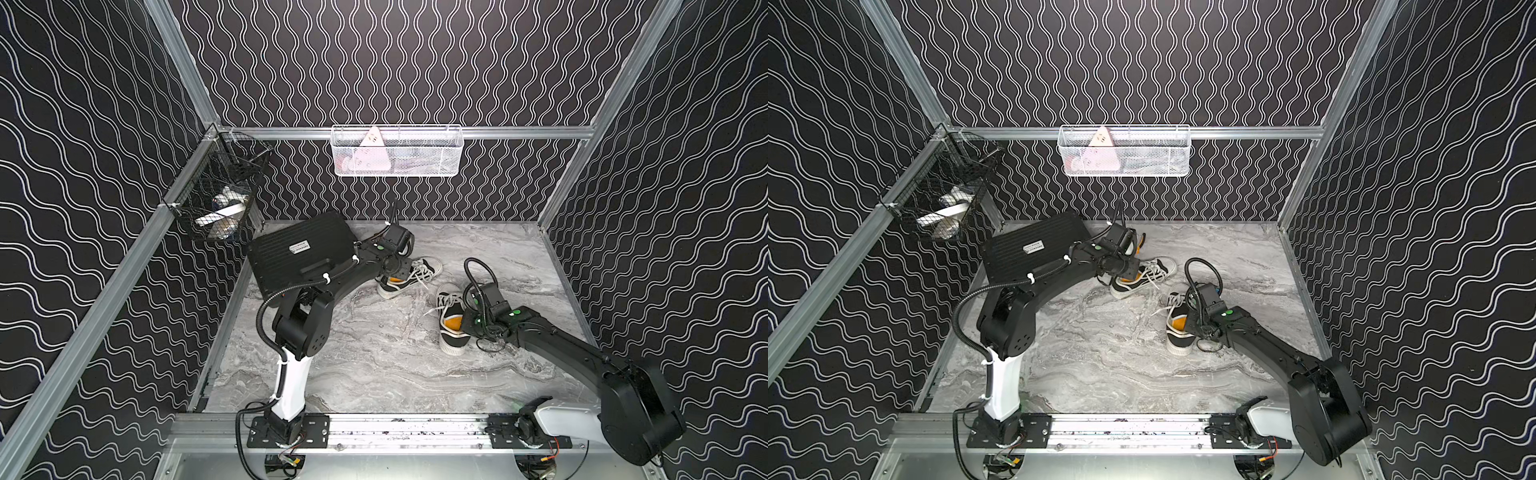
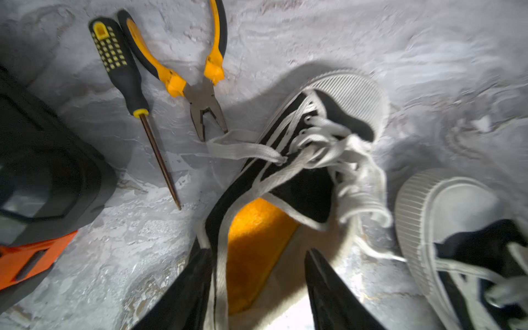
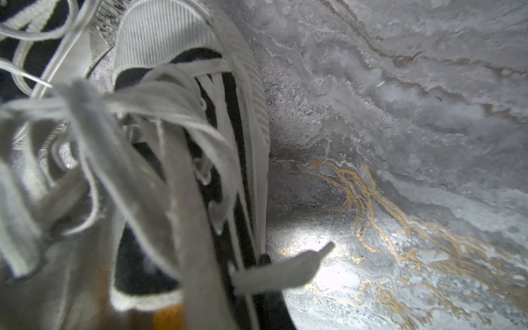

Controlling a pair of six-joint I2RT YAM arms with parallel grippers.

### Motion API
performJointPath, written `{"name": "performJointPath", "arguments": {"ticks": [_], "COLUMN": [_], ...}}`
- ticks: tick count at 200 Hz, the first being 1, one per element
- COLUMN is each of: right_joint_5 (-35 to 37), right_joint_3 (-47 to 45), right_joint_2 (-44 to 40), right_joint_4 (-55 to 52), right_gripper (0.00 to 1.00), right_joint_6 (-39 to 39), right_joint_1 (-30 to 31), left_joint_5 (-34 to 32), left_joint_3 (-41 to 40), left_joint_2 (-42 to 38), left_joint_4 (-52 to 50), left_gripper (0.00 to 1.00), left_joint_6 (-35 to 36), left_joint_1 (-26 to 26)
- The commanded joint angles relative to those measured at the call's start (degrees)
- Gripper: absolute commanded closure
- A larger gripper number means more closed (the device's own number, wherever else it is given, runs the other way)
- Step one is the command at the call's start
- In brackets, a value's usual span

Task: Insert the insole into the shoe
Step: Adjust the shoe at the center of the board.

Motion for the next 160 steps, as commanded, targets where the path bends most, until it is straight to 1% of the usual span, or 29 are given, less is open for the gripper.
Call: {"name": "performJointPath", "arguments": {"ticks": [1, 32, 52, 61, 70, 95, 101, 104, 118, 127, 139, 154, 160], "right_joint_5": [-0.4, -0.6, -1.1, -1.0, -1.0, -0.4, -0.3, -0.1, 0.7, 0.9, 1.1, 0.6, 0.0], "right_joint_3": [1.0, 1.4, 1.7, 1.7, 1.6, 2.3, 2.4, 2.4, 2.6, 3.0, 4.1, 5.9, 6.5], "right_joint_2": [0.1, 0.8, 1.5, 1.7, 1.9, 2.9, 3.1, 3.2, 4.1, 5.4, 7.5, 10.6, 11.9], "right_joint_4": [3.0, 3.1, 3.1, 3.2, 3.6, 4.0, 4.5, 4.8, 6.5, 7.8, 8.7, 9.8, 10.5], "right_gripper": [1.00, 1.00, 1.00, 1.00, 1.00, 1.00, 1.00, 1.00, 1.00, 1.00, 1.00, 1.00, 1.00], "right_joint_6": [0.5, 0.0, -0.2, -0.2, -0.1, 0.5, 0.7, 0.9, 1.9, 2.5, 3.0, 3.1, 3.3], "right_joint_1": [0.0, -0.1, -0.1, -0.1, -0.1, -0.1, -0.1, -1.6, -2.5, -3.1, -3.9, -5.0, -5.2], "left_joint_5": [-3.6, -6.8, -7.1, -6.5, -5.2, 0.5, 2.2, 3.1, 7.6, 10.9, 13.8, 17.3, 18.2], "left_joint_3": [0.4, 3.0, 4.3, 4.3, 3.7, 2.3, 1.6, 1.2, -1.6, -3.7, -6.5, -10.8, -12.5], "left_joint_2": [1.6, 5.2, 7.5, 8.0, 8.0, 5.9, 5.0, 4.5, 1.3, -0.4, -2.3, -4.4, -5.2], "left_joint_4": [-1.9, -2.5, -1.9, -1.3, 0.0, 1.2, 1.3, 1.5, 3.0, 4.3, 5.6, 9.0, 10.7], "left_gripper": [0.41, 0.41, 0.47, 0.50, 0.56, 0.77, 0.81, 0.83, 0.88, 0.89, 0.91, 0.93, 0.92], "left_joint_6": [3.1, 5.5, 7.4, 8.1, 8.6, 8.0, 7.3, 7.0, 4.0, 1.9, -1.4, -7.3, -9.9], "left_joint_1": [0.1, 1.2, 1.5, 1.5, 1.6, 1.6, 1.6, 1.6, 1.6, 1.6, 1.6, 1.3, 1.0]}}
